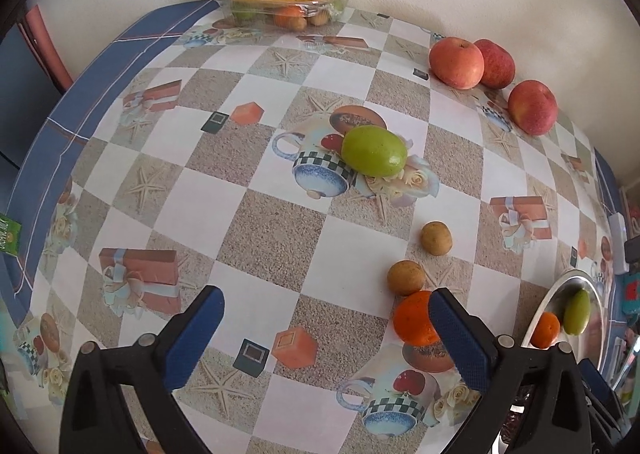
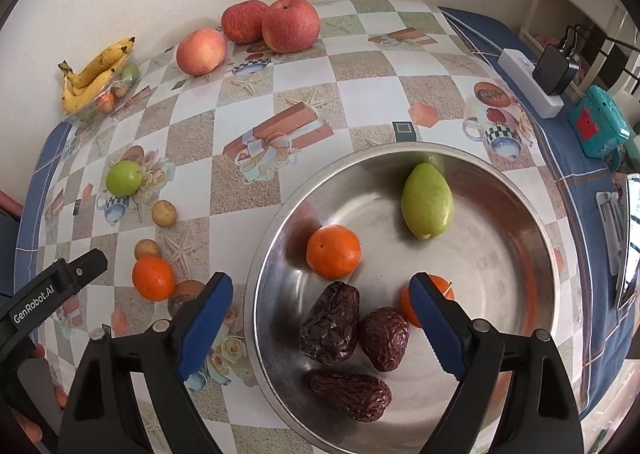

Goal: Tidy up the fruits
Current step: 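Move both tools back toward the remaining fruit on the table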

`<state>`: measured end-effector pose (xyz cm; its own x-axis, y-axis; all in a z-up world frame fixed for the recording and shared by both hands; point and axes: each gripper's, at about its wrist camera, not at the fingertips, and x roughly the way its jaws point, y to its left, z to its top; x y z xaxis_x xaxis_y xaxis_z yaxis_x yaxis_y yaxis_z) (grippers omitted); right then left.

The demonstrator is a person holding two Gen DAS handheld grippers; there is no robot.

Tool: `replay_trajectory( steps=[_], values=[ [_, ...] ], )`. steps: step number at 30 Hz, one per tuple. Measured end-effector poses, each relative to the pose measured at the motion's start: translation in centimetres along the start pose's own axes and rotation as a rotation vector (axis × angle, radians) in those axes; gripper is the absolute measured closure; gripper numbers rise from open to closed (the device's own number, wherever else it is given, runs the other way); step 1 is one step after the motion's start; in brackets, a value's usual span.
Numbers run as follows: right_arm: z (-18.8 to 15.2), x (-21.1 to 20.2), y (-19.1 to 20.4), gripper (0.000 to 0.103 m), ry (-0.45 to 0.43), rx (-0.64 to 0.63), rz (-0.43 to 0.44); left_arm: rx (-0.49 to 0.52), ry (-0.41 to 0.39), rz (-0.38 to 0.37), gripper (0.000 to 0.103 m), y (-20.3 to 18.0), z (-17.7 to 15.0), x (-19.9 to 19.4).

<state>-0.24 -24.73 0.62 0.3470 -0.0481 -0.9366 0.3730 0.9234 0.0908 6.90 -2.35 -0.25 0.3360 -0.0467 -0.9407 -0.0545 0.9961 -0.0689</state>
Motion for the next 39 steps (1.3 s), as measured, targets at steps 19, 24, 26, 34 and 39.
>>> replay_trajectory(
  steps=[19,24,26,34,39],
  values=[
    [0.4,-0.1,3.5,0.013,-0.017,-0.047,0.044,-0.032,-0.036,0.021,0.000,3.0,2.1,-0.7],
    [0.4,0.0,5.3,0.013,-0.022,-0.075,0.071,-0.086,-0.055,0.037,0.000,5.2,2.8,-1.2],
    [0.3,0.0,6.1,0.013,-0.020,-0.086,0.085,-0.104,-0.059,0.033,0.000,5.8,3.1,-1.2],
    [-0.1,0.9,9.3,0.013,-0.005,-0.150,0.112,-0.105,0.001,-0.007,0.000,5.6,2.8,0.4],
    [-0.4,2.6,10.4,0.013,0.036,-0.174,0.106,-0.069,0.065,0.014,0.000,4.7,2.3,2.5]
  ],
)
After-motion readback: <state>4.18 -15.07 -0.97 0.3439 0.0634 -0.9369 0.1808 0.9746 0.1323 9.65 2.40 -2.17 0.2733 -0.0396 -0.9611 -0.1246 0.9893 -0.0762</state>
